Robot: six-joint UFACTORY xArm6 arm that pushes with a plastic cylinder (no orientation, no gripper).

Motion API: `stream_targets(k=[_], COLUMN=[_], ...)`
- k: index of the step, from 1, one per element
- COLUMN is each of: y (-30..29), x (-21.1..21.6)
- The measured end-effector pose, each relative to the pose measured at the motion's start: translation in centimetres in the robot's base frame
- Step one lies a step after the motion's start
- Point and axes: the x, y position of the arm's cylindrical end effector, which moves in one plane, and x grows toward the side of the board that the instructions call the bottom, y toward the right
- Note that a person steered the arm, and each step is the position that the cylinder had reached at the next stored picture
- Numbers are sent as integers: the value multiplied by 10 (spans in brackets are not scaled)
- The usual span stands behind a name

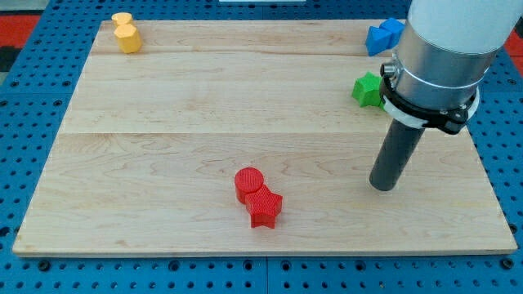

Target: Move green circle along with green star towards top center

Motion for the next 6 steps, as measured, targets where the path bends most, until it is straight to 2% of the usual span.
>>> stream_targets(k=[4, 6], y=[11, 48], x=[-59, -87])
